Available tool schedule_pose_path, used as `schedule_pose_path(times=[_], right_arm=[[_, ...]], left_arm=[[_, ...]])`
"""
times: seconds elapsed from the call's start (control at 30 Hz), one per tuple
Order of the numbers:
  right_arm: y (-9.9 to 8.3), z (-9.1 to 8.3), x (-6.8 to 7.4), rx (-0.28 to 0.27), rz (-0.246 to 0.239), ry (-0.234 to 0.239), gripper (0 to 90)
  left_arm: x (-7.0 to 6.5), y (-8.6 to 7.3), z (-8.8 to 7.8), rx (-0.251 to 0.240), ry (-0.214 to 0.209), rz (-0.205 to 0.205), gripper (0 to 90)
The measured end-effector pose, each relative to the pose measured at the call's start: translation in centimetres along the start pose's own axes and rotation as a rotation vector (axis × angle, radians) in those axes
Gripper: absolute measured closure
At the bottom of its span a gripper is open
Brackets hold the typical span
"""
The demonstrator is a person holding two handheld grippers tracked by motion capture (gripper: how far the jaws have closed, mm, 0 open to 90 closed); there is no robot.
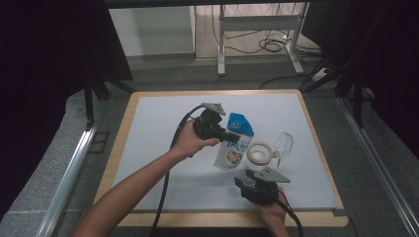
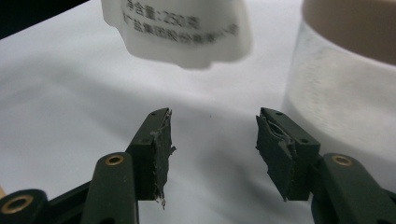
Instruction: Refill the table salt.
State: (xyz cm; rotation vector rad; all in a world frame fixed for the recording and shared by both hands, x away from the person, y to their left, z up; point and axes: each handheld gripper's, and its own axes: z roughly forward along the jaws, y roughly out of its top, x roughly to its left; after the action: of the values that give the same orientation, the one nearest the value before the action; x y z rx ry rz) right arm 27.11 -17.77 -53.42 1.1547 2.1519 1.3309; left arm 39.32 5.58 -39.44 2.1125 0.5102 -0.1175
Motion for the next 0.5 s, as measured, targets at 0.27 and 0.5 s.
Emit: schedule_pose_path(times=[0.27,0.5], right_arm=[[-0.4,-1.3,-1.0,0.004,0.009,0.002,45.2],[-0.9,-2.4,-1.8,0.002,0.015,-0.002,45.1]], left_arm=[[1.1,-2.1,-2.5,-0.067,0.038,-0.042,89.7],[2.4,-4.0,-4.5,-0.121,0.098,-0.083,89.7]])
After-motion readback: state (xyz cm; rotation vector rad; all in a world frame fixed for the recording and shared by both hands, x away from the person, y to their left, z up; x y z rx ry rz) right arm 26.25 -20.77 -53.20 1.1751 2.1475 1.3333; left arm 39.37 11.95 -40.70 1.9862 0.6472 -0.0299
